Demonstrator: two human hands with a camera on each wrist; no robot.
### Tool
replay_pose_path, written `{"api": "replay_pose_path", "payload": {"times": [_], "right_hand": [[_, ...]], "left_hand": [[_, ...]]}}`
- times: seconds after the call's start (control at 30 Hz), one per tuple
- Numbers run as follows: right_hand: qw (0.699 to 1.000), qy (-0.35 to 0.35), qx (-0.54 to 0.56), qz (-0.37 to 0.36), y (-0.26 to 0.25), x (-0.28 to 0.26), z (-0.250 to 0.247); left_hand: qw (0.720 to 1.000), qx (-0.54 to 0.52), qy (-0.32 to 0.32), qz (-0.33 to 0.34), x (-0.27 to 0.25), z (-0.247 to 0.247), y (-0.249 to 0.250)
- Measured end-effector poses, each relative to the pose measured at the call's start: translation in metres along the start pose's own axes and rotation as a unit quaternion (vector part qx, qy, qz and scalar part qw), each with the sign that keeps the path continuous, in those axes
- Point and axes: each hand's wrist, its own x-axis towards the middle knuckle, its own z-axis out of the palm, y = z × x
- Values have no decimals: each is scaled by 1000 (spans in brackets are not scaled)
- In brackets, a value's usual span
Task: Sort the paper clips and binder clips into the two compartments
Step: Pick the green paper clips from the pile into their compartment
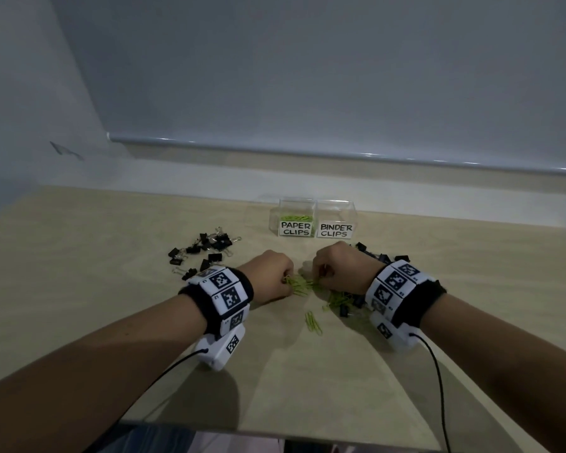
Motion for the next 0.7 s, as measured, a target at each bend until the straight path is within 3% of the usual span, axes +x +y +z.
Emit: {"api": "replay_pose_path", "payload": {"times": [0.1, 0.2, 0.33, 0.5, 0.63, 0.7], "right_hand": [[986, 52, 152, 55, 7, 1, -5], [945, 101, 299, 88, 14, 7, -15], [897, 154, 398, 111, 22, 29, -41], [885, 249, 372, 133, 34, 81, -64], [939, 216, 220, 155, 40, 103, -52], [949, 209, 184, 150, 43, 96, -49]], "left_hand": [[999, -45, 12, 6, 3, -6, -7], [992, -119, 28, 2, 9, -13, -14], [977, -209, 48, 3, 22, -29, -20], [967, -195, 163, -11, 62, -65, -22], [955, -179, 233, -36, 95, -83, -15], [961, -131, 239, -52, 109, -83, -11]]}}
